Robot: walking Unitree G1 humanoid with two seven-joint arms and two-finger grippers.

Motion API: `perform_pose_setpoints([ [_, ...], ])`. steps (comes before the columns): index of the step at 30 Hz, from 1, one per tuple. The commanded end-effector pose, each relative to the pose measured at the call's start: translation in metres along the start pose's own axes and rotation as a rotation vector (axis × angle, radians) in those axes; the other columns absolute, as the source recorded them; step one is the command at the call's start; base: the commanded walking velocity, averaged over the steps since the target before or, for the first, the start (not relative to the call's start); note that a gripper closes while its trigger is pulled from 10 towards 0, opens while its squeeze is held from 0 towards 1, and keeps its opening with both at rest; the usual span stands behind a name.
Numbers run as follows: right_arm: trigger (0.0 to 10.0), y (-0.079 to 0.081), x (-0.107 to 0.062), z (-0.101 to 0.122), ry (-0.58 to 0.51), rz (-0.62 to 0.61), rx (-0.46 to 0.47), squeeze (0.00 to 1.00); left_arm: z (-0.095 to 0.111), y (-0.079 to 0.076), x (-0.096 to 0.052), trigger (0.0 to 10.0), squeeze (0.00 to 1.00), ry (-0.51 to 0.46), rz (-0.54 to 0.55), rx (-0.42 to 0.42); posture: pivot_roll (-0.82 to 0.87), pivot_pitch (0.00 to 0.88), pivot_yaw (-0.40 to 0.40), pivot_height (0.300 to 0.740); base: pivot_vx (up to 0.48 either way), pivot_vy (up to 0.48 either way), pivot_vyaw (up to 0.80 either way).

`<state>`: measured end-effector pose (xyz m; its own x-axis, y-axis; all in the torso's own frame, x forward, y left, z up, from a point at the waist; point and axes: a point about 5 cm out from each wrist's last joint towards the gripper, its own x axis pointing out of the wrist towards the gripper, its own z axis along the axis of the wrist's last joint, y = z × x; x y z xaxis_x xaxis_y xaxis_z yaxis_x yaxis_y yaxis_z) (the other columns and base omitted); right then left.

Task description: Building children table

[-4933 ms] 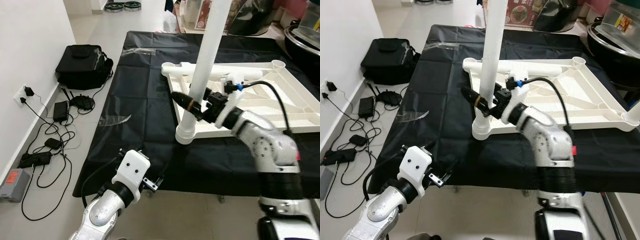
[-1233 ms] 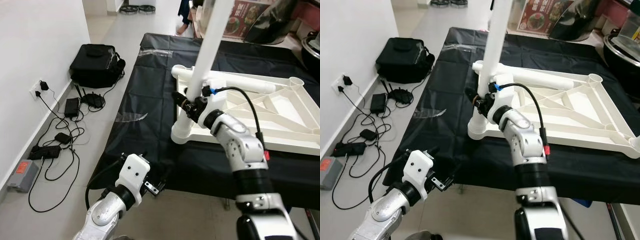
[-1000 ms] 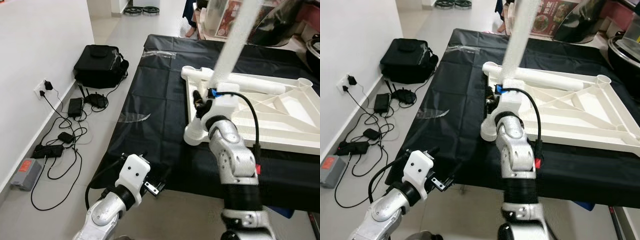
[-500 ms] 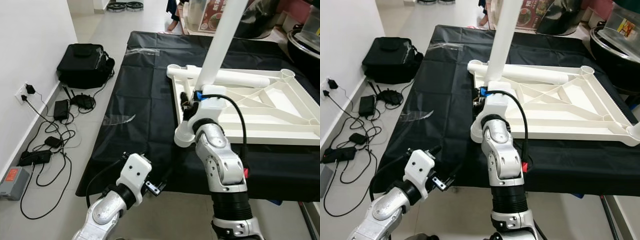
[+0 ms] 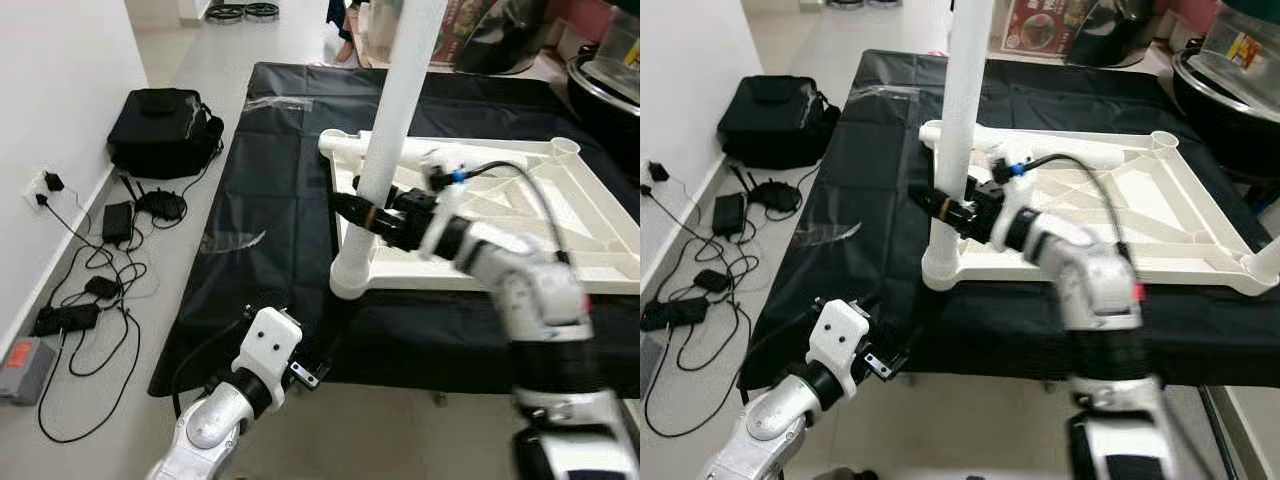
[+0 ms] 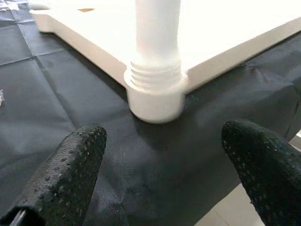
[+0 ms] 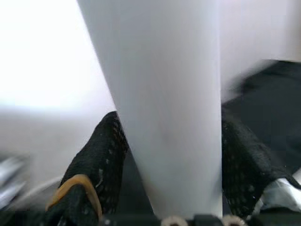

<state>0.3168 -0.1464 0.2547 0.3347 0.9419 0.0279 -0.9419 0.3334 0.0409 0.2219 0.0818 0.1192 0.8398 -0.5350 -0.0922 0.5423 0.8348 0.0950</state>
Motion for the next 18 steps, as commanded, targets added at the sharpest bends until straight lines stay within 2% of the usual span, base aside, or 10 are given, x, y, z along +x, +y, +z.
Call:
perform_pose_setpoints([
  [1,10.0,0.012,0.011,-0.002,0.018,0.21,0.012,0.0,-0.005,-0.002,-0.001,10.0,0.0,0.02,0.0,0.008,0.15,0.077,-0.095,0.74,0.0,0.0,0.0],
  [7,10.0,0.01,0.014,-0.003,0.034,0.356,0.031,0.0,-0.005,-0.003,-0.001,10.0,0.0,0.021,0.001,0.009,0.16,0.075,-0.096,0.74,0.0,0.0,0.0],
  [13,10.0,0.006,0.024,-0.005,0.061,0.362,0.015,0.0,-0.005,-0.003,-0.002,10.0,0.0,0.021,0.002,0.007,0.16,0.078,-0.1,0.74,0.0,0.0,0.0],
  [14,0.0,0.003,0.028,-0.006,0.063,0.378,0.026,0.0,-0.005,-0.004,-0.002,10.0,0.0,0.022,0.002,0.005,0.16,0.077,-0.1,0.74,0.0,0.0,0.0],
  [18,0.0,0.003,0.027,-0.008,0.06,0.416,0.042,0.0,-0.005,-0.005,-0.002,10.0,0.0,0.021,0.002,0.004,0.16,0.079,-0.103,0.74,0.0,0.0,0.0],
])
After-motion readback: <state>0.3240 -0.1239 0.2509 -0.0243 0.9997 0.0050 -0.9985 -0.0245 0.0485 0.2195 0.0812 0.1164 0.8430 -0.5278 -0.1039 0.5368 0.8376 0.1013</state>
